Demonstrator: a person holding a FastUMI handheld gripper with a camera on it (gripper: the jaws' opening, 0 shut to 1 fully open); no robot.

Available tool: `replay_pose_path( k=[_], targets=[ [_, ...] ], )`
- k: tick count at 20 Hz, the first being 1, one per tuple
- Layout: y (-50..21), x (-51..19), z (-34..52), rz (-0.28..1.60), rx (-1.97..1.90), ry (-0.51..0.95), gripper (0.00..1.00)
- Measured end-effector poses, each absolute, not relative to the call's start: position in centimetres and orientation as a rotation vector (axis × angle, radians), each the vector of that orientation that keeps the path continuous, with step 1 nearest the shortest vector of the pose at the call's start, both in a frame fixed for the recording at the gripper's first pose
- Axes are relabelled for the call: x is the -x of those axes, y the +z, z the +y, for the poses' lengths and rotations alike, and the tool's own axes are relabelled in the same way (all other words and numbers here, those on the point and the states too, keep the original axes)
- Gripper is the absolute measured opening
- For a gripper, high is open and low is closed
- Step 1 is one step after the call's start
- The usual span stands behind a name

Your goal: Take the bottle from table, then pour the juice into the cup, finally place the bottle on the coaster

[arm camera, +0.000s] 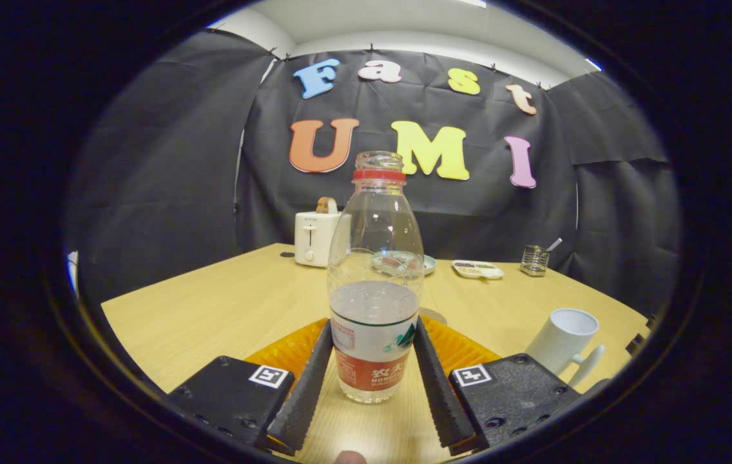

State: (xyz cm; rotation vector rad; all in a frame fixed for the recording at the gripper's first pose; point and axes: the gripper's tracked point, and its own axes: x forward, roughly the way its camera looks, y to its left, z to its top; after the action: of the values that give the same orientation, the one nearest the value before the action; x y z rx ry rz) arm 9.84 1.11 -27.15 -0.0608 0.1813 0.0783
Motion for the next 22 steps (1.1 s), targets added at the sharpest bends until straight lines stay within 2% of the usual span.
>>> replay_pose_path(
  k=[10,16,22],
  targets=[
    [-21.7,-7.3,-1.4,0.252,-0.362,0.132,0.76],
    [-20.4,-6.6,-0.6,0.270,-0.680,0.238,0.75],
    [-20.9,-6.8,-1.9,0.265,-0.966,0.205,0.75]
  ],
)
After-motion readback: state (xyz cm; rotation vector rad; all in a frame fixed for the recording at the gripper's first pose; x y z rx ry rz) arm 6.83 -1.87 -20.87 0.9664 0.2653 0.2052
